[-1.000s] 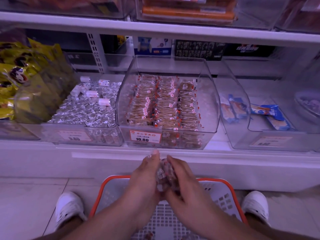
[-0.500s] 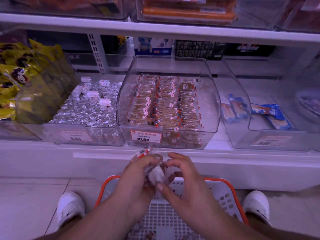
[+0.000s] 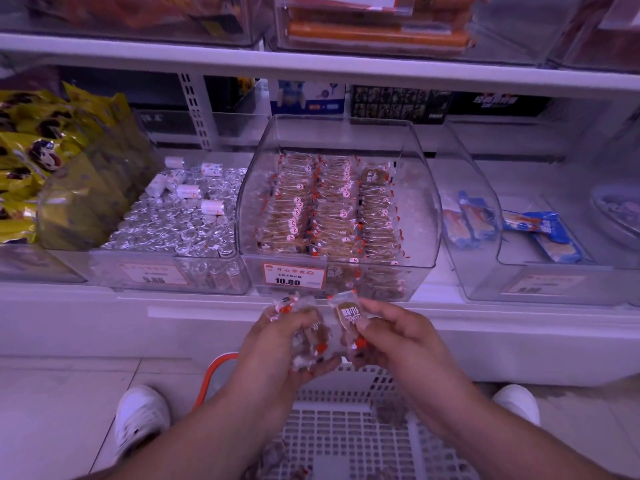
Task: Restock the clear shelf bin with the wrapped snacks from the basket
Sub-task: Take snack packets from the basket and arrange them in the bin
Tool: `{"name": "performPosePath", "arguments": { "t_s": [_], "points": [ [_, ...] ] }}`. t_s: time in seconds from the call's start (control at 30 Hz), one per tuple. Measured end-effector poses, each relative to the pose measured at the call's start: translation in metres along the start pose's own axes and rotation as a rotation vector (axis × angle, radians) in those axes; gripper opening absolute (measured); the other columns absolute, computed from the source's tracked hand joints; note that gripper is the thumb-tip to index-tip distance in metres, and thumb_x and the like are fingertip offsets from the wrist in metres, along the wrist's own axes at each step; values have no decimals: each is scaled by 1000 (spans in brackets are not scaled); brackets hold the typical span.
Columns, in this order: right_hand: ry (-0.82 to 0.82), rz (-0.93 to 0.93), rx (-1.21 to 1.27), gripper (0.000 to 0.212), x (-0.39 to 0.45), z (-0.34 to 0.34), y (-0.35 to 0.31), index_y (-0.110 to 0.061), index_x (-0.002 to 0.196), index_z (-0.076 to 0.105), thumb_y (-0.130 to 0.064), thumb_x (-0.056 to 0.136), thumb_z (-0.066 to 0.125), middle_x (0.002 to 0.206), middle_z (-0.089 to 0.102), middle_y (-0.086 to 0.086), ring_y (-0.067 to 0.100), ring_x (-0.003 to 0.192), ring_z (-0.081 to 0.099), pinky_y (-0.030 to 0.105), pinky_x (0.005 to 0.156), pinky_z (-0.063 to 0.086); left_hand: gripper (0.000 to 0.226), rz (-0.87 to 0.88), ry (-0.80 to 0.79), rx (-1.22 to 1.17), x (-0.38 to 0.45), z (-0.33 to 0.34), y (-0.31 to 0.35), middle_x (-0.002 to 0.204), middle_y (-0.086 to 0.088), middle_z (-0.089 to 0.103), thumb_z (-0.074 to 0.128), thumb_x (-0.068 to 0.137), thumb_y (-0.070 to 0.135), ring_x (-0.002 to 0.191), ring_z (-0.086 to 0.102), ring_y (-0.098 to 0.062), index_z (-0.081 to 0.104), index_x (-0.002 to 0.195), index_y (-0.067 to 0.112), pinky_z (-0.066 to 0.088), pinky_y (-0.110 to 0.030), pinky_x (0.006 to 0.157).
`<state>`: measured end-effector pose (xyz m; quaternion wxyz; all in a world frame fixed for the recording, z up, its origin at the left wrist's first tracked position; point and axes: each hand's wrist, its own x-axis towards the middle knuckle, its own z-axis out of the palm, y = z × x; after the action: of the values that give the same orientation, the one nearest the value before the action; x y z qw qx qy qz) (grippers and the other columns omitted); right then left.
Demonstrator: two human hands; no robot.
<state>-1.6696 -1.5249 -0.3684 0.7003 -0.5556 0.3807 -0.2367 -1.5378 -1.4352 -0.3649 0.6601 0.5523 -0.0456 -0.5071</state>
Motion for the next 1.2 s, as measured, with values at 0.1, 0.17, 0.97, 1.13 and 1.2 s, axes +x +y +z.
{"name": "performPosePath", "arguments": {
  "t_s": [0.1,0.17,0.97,1.13,1.2],
  "points": [
    [20,1,-49,24,-4,9,2,-24,98,76,-8,96,59,82,76,1,10,69,64,22,61,51,23,39,-49,86,-6,9,-10,99,-19,75,64,89,9,78,70,-30,65,112,11,58,-41,65],
    [58,5,-90,33,-6,13,6,-31,86,79,-8,95,57,80,77,-4,5,66,66,18,59,52,28,92,-33,111,-8,13,-15,101,-19,74,63,91,7,76,69,-28,62,118,11,56,-38,61],
    [-183,8,290,26,-5,22,-2,-15,117,71,-9,94,59,118,72,10,23,112,68,28,80,57,63,280,-171,396,1,18,-16,104,6,74,68,68,56,102,69,-6,54,118,20,58,-28,82],
    [-134,-62,282,26,-4,22,-16,-22,107,77,-22,87,61,111,75,6,21,107,70,32,91,55,58,386,-225,464,-4,17,-1,111,16,72,61,73,58,109,65,-1,54,124,31,50,-17,88],
    [-132,-38,350,30,-6,23,-20,-19,107,78,-21,79,66,111,75,10,24,109,70,39,100,51,57,444,-248,635,-7,18,6,118,21,65,56,77,64,114,57,10,47,127,37,45,-8,86]
  ]
}}
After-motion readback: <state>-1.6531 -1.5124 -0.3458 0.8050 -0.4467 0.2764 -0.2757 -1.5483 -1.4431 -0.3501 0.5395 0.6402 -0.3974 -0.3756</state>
